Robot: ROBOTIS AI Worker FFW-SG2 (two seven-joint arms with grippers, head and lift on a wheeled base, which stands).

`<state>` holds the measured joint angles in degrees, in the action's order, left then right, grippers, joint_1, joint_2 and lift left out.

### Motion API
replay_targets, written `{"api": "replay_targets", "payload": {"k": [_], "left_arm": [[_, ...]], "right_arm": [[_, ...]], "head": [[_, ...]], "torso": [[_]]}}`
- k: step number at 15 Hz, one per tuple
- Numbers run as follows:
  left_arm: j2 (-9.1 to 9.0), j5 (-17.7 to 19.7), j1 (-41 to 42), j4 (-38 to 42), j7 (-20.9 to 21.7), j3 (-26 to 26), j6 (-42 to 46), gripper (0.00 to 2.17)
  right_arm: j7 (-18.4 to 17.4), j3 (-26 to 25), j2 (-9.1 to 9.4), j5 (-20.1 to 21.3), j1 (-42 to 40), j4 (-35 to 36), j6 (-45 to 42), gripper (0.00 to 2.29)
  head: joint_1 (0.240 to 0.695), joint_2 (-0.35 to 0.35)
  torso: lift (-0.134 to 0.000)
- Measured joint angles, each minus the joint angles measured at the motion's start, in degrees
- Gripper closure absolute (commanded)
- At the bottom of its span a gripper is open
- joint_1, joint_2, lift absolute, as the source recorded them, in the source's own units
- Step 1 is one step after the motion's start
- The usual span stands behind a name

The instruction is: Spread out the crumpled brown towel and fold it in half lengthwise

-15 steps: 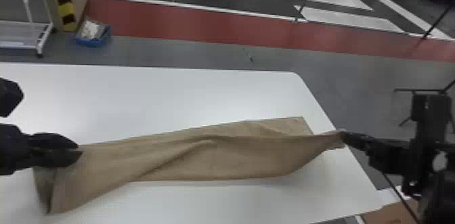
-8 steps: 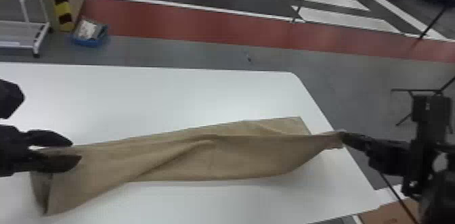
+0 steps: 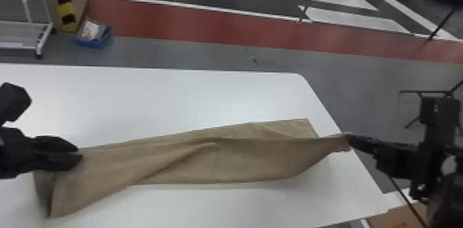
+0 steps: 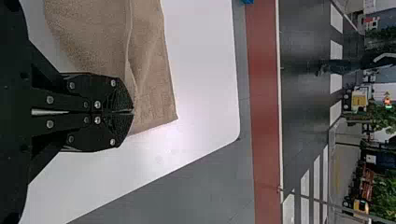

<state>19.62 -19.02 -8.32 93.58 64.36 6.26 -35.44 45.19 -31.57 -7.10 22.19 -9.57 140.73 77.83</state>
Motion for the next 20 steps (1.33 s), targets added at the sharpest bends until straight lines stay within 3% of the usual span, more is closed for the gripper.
{"api": "replay_targets", "payload": {"k": [9, 10, 14, 16, 20], "left_arm": [[0.29, -0.2, -0.1, -0.6, -0.2, 0.2, 1.4, 0.82], [0.32, -0.3, -0.1, -0.7, -0.2, 0.2, 1.5, 0.99], [0.52, -0.3, -0.1, -0.8, -0.2, 0.1, 2.2, 1.00], [0.79, -0.3, 0.0, -0.6, 0.3, -0.3, 3.0, 1.50], [1.13, 0.1, 0.6, -0.2, 1.8, -1.6, 4.4, 1.51]], "right_arm": [[0.0, 0.5, 0.17, 0.3, 0.5, -0.4, -0.1, 1.19], [0.0, 0.5, 0.18, 0.3, 0.5, -0.4, -0.1, 1.19], [0.0, 0.5, 0.26, 0.4, 0.6, -0.5, -0.1, 1.19], [0.0, 0.5, 0.32, 0.4, 0.8, -0.9, -0.2, 1.19], [-0.1, 0.5, 0.34, 0.4, 1.2, -1.3, -0.3, 1.19]], "head": [[0.695, -0.313], [0.695, -0.312], [0.695, -0.311], [0.695, -0.307], [0.695, -0.304]], "torso": [[-0.124], [-0.124], [-0.124], [-0.124], [-0.124]]}}
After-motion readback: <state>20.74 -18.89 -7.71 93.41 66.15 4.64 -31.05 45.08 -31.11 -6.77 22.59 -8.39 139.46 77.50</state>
